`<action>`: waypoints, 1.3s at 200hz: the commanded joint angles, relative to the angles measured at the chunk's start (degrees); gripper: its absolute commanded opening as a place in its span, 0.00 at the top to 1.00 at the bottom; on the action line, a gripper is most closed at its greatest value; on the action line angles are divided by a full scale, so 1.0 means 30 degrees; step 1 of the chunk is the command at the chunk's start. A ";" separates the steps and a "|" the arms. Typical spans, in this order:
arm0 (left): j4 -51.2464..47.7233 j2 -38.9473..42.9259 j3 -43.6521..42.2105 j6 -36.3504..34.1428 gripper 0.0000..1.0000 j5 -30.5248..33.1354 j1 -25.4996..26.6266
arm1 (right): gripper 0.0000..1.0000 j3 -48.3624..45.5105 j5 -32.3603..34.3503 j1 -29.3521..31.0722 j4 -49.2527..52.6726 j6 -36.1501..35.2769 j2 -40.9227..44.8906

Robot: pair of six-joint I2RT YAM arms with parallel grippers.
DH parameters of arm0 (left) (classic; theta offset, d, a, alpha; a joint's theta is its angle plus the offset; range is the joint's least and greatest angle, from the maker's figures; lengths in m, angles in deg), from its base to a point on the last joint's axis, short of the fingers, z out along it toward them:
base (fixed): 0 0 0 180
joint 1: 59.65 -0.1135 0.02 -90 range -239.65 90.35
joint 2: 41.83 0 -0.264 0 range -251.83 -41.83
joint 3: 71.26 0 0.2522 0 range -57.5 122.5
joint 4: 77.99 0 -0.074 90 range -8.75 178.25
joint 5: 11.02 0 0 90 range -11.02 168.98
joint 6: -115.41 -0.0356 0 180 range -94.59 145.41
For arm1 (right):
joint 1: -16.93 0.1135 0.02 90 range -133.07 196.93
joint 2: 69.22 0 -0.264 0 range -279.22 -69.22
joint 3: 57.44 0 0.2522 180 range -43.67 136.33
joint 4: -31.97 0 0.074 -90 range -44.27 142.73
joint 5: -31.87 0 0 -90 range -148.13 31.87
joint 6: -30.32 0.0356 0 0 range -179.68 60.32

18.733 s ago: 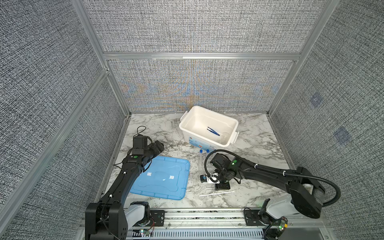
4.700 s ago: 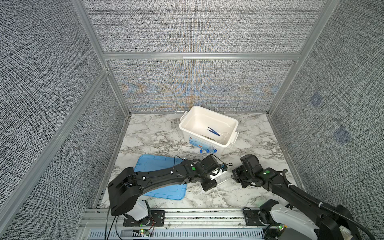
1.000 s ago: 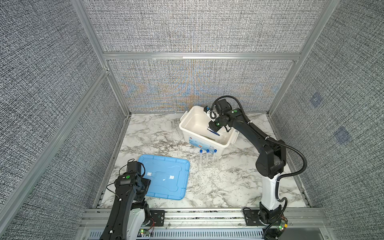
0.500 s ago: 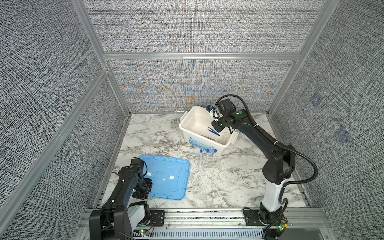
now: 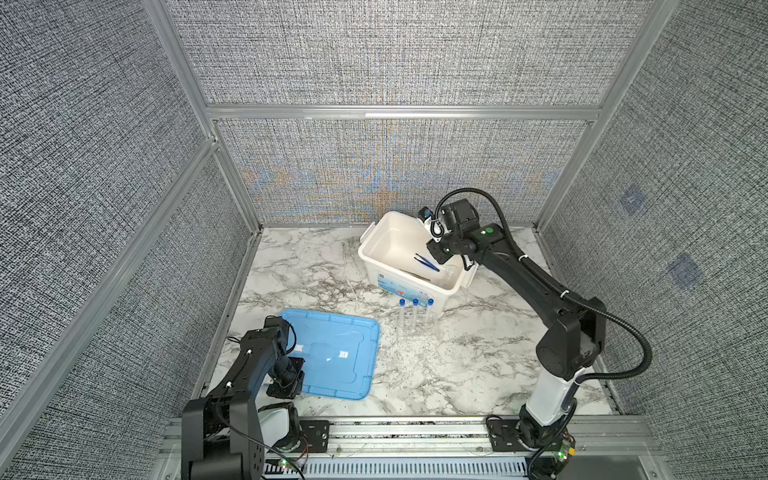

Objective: Organize the chemistry lab equipment
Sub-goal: 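Release the rod in the bin while the left gripper grasps the lid edge, then move the right gripper to the blue lid's edge while the left gripper holds it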

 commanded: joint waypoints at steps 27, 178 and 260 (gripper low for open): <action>-0.1218 0.0216 0.1941 -0.0326 1.00 0.1620 -0.0027 | 0.57 -0.0255 -0.0016 0.0051 -0.0863 0.0991 0.0702; -0.5216 0.1495 0.7062 0.0838 1.00 0.1309 -0.0330 | 0.31 -1.2304 -0.7989 1.0253 -1.3308 -0.9160 0.8054; -0.5042 0.1290 0.6584 0.0903 1.00 -0.0799 -0.0662 | 0.25 -1.3337 -0.1621 1.5556 -1.7882 -0.9118 0.1412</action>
